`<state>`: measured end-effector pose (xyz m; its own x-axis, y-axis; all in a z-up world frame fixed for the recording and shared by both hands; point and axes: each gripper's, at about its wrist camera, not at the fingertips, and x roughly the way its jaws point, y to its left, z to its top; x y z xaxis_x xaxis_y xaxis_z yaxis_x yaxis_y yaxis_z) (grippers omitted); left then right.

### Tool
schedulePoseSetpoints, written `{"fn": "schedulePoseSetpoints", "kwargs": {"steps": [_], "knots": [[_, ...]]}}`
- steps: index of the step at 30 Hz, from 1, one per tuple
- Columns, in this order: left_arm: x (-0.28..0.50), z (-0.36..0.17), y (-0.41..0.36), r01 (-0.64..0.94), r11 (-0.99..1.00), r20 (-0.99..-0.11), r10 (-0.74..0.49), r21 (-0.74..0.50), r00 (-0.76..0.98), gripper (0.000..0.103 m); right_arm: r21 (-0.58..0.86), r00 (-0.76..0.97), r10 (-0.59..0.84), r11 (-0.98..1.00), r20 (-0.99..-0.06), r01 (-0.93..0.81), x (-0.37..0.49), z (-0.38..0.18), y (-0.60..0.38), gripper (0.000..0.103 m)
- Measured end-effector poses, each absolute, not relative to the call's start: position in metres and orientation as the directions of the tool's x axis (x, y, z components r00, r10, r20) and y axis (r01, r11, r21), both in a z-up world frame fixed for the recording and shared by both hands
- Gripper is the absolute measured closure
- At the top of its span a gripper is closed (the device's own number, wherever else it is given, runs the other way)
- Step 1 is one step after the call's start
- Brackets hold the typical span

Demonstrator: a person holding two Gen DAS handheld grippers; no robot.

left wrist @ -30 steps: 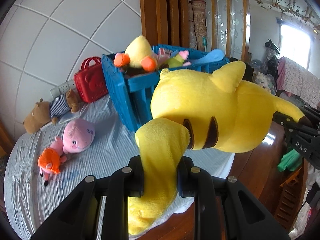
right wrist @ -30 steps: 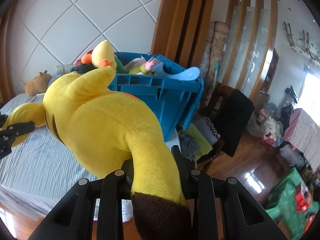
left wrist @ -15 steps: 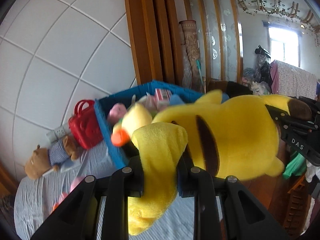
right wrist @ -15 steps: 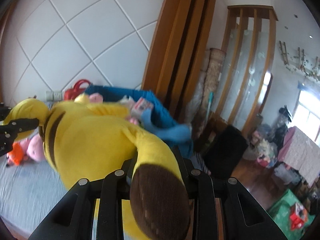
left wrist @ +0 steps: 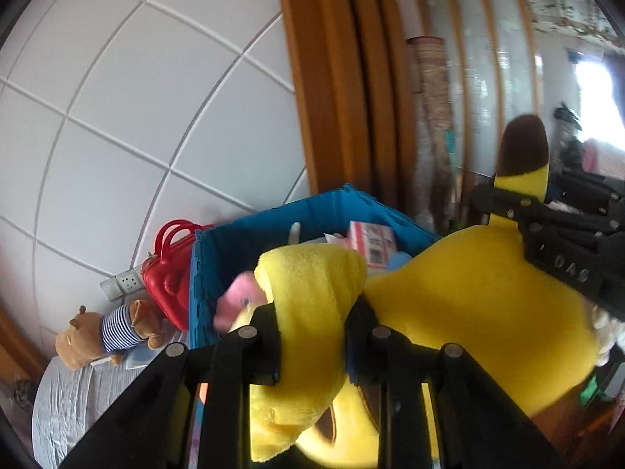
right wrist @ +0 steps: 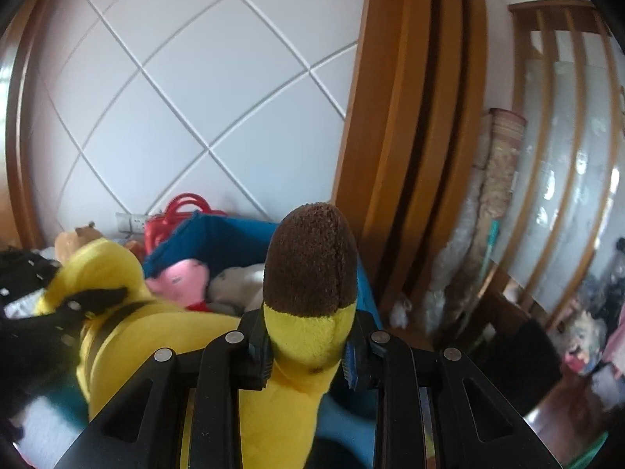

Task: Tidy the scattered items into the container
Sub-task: 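Lower the held Pikachu into the blue crate with both grippers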

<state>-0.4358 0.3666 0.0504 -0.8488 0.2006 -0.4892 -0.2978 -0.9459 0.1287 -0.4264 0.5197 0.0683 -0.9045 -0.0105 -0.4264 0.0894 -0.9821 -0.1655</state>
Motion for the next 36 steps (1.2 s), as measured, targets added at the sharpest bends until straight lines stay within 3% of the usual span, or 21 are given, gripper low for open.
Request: {"fn": "schedulePoseSetpoints", "kwargs": {"steps": [6,13,17,19,24,29,32,34,35,36], "knots": [[-0.508,0.048,0.392,-0.199,-0.967,-0.511,0.091,0.16,-0.855,0.081,-0.08,-0.88,-0.085,-0.987,-0.468,0.138,-0.527,0.052,0.558,0.076],[-0.569,0.071,0.398,-0.117,-0.975,-0.489,0.008,0.191,-0.872,0.081,-0.046,-0.92,-0.116,-0.989,-0.374,0.144,-0.575,0.079,0.559,0.076],[-0.612,0.048,0.394,-0.082,-0.976,-0.53,-0.039,0.204,-0.847,0.074,-0.056,-0.895,-0.077,-0.992,-0.439,0.113,-0.612,0.055,0.554,0.076],[-0.628,0.027,0.392,-0.1,-0.978,-0.57,-0.023,0.183,-0.821,0.068,-0.04,-0.85,-0.064,-0.994,-0.522,0.099,-0.63,0.027,0.554,0.075],[-0.636,0.016,0.385,-0.113,-0.986,-0.597,0.017,0.123,-0.802,0.032,0.03,-0.718,-0.062,-0.998,-0.693,0.057,-0.666,-0.044,0.567,0.075],[-0.644,0.005,0.379,-0.123,-0.99,-0.62,0.058,0.063,-0.782,0.021,0.075,-0.685,-0.073,-0.997,-0.725,0.027,-0.678,-0.055,0.584,0.074],[-0.649,-0.001,0.376,-0.129,-0.991,-0.633,0.083,0.026,-0.77,0.019,0.031,-0.702,-0.002,-0.999,-0.712,-0.029,-0.67,-0.044,0.588,0.056],[-0.652,-0.005,0.373,-0.132,-0.991,-0.64,0.099,0.004,-0.762,0.01,0.005,-0.712,0.04,-0.998,-0.701,-0.061,-0.666,-0.035,0.595,0.011],[-0.647,-0.002,0.374,-0.133,-0.991,-0.634,0.096,0.011,-0.767,0.006,0.023,-0.717,0.019,-0.999,-0.697,-0.048,-0.664,-0.03,0.597,0.0],[-0.642,0.002,0.375,-0.133,-0.991,-0.629,0.092,0.019,-0.772,0.006,0.032,-0.727,0.001,-0.999,-0.686,-0.032,-0.658,-0.024,0.598,0.0]]}}
